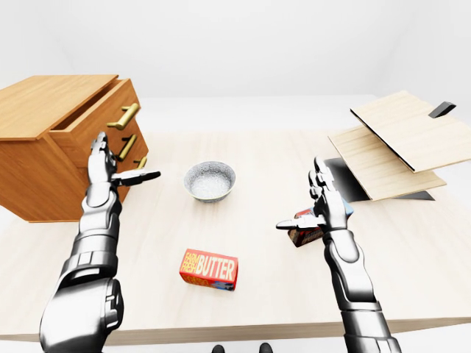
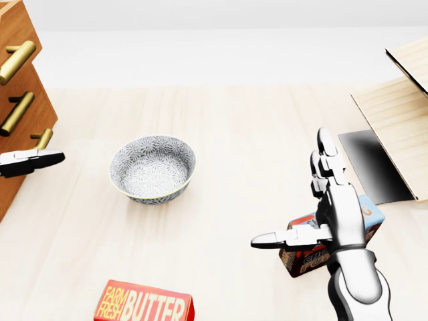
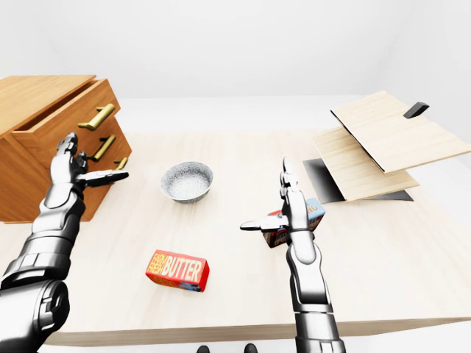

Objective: Close the top drawer of the cabinet.

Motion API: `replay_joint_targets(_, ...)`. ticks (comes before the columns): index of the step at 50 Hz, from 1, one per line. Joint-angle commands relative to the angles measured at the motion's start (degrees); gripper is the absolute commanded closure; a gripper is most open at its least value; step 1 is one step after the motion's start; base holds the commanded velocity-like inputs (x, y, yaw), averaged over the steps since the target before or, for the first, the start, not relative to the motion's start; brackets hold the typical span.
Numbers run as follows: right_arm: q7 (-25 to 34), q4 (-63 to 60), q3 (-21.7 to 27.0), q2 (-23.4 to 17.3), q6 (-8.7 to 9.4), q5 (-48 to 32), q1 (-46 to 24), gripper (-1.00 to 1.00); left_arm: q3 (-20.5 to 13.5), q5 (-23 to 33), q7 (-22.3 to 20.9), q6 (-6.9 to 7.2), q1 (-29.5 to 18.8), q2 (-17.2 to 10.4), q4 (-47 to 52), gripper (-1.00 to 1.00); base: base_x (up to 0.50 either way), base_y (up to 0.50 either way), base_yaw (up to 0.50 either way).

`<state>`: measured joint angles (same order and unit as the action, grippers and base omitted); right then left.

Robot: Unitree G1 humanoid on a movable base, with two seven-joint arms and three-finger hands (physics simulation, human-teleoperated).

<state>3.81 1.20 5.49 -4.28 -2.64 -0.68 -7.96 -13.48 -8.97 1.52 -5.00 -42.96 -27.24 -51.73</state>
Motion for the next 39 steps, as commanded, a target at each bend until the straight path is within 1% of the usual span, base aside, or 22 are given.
replay_joint_targets(1, -0.34, 2.46, 0.52, -0.35, -1.05, 0.21, -0.70, -1.00, -2.47, -0.74, 1.78, 0.00, -1.17, -5.91, -7.72, -1.00, 0.00, 0.00, 0.00)
replay_joint_targets(3, -0.44, 2.63, 0.52, -0.35, -1.25, 0.24, -0.64, -1.00, -2.54, -0.87, 1.85, 0.00, -1.33, -6.28, -8.04, -1.00, 0.00, 0.00, 0.00)
replay_joint_targets(7, -0.35, 2.80, 0.52, -0.41, -1.81, 0.30, -0.14, -1.00, -3.15, -0.93, 3.09, 0.00, -2.90, -8.71, -10.91, -1.00, 0.00, 0.00, 0.00)
replay_joint_targets(10, -0.37, 2.16, 0.74, -0.51, -1.38, 0.46, 0.07, -1.00, -3.37, -1.20, 3.48, 0.00, -3.77, -10.12, -12.91, -1.00, 0.00, 0.00, 0.00)
replay_joint_targets(13, -0.39, 1.91, 0.92, -0.59, -1.45, 0.46, 0.37, -1.00, -3.61, -1.25, 4.07, 0.00, -4.06, -11.56, -14.16, -1.00, 0.00, 0.00, 0.00)
replay_joint_targets(14, -0.41, 1.70, 1.04, -0.64, -1.37, 0.49, 0.46, -1.00, -4.04, -1.48, 4.29, 0.00, -4.10, -12.66, -14.52, -1.00, 0.00, 0.00, 0.00)
replay_joint_targets(19, -0.48, 1.59, 1.06, -0.57, -1.47, 0.54, 0.57, -1.00, -5.37, -3.82, 4.31, 0.00, -4.14, -15.50, -15.04, -1.00, 0.00, 0.00, 0.00)
replay_joint_targets(20, -0.52, 1.31, 1.06, -0.54, -1.26, 0.57, 0.65, -1.00, -5.77, -4.33, 4.19, 0.00, -3.88, -16.51, -15.22, -1.00, 0.00, 0.00, 0.00)
replay_joint_targets(22, -0.47, 0.59, 0.96, -0.46, -1.07, 0.51, 1.15, -1.00, -5.94, -4.87, 4.20, 0.00, -3.74, -17.35, -15.51, -1.00, 0.00, 0.00, 0.00)
replay_joint_targets(25, -0.33, -0.48, 0.84, -0.29, -0.94, 0.45, 1.97, -1.00, -5.80, -4.74, 5.35, 0.00, -3.60, -18.12, -16.40, -1.00, 0.00, 0.00, 0.00)
replay_joint_targets(27, -0.19, -0.81, 0.85, -0.22, -1.14, 0.38, 2.46, -1.00, -5.99, -5.10, 5.16, 0.00, -3.61, -18.49, -16.84, -1.00, 0.00, 0.00, 0.00)
replay_joint_targets(30, -0.04, -1.84, 0.94, -0.15, -0.66, 0.38, 2.93, -1.00, -6.16, -5.44, 5.38, 0.00, -3.54, -19.01, -17.25, -1.00, 0.00, 0.00, 0.00)
replay_joint_targets(33, 0.02, -1.78, 1.05, -0.12, -0.94, 0.35, 3.16, -1.00, -6.21, -5.68, 5.48, 0.00, -3.52, -19.31, -17.33, -1.00, 0.00, 0.00, 0.00)
replay_joint_targets(34, 0.05, -1.67, 1.08, -0.11, -1.10, 0.37, 3.22, -1.00, -6.19, -5.71, 5.51, 0.00, -3.51, -19.33, -17.28, -1.00, 0.00, 0.00, 0.01)
replay_joint_targets(37, 0.25, -2.34, 1.20, -0.15, -0.81, 0.47, 3.55, -1.00, -6.05, -5.83, 5.48, 0.00, -3.32, -19.14, -16.76, -1.00, 0.00, 0.00, 0.00)
replay_joint_targets(39, 0.39, -1.85, 1.27, -0.14, -1.22, 0.54, 3.51, -1.00, -5.69, -5.67, 5.23, 0.00, -3.17, -18.47, -16.05, -1.00, 0.00, 0.00, 0.00)
